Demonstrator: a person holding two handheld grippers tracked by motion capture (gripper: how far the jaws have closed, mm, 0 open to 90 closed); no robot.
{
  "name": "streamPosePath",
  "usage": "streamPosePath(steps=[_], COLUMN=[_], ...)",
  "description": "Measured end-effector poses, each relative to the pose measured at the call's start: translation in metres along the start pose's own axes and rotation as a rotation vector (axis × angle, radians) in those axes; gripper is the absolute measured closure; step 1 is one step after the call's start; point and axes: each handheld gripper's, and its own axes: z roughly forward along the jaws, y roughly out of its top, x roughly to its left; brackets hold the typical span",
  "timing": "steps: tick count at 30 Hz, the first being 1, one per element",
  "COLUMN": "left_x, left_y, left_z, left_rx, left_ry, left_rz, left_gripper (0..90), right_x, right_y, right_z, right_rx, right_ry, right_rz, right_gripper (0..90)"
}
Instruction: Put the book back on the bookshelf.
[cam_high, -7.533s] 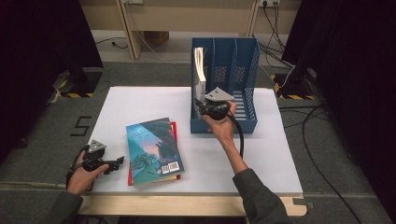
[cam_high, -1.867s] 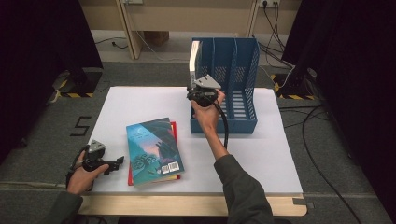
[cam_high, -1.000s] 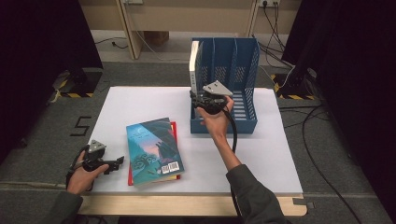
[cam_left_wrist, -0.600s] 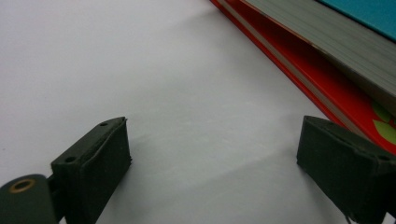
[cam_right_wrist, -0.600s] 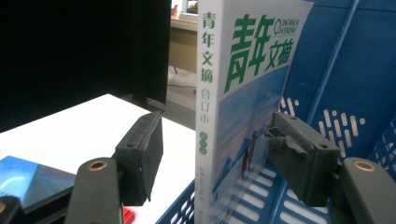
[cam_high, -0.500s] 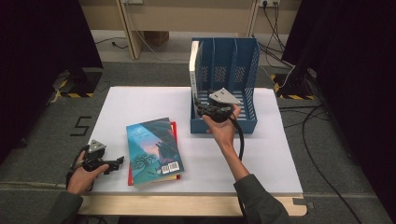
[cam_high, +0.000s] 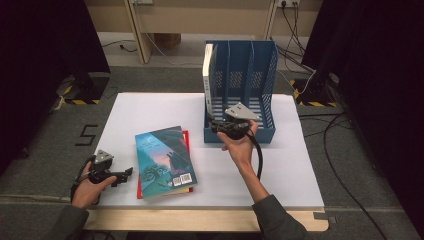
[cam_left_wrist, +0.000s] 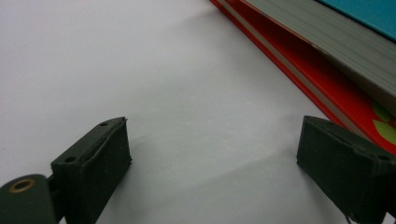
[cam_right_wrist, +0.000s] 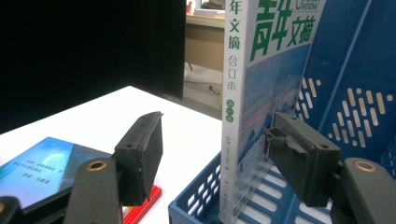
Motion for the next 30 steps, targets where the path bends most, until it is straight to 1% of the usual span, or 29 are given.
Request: streamPosePath(steps=[11,14,16,20,25,30], left_x=[0.0,0.0,0.0,0.0,0.0,0.0], left_y=[0.0,0.0,0.0,0.0,0.0,0.0], left_z=[0.0,0.0,0.0,0.0,0.0,0.0], left_rx=[0.0,0.001,0.0,0.0,-0.001,-0.001], left_ry=[-0.001,-0.002,-0.002,-0.001,-0.003,-0.003], left_rz=[0.0,-0.001,-0.002,-0.001,-0.002,-0.003], left_gripper=[8.6,8.6,8.6,8.6,8.5,8.6], right_x=[0.001,0.002,0.003,0.005,0.008,0.014], right_y=[-0.007,-0.01,-0.011,-0.011,-0.014,-0.018], right_z=[-0.011,-0.01,-0.011,-0.014,-0.014,-0.011], right_rx=[0.016,0.027,0.025,0.023,0.032,0.047], right_ry=[0.019,0.029,0.037,0.046,0.066,0.084], right_rz=[-0.005,0.005,0.012,0.011,0.012,0.011], right_gripper=[35.8,35.1,34.8,34.0,32.8,32.1])
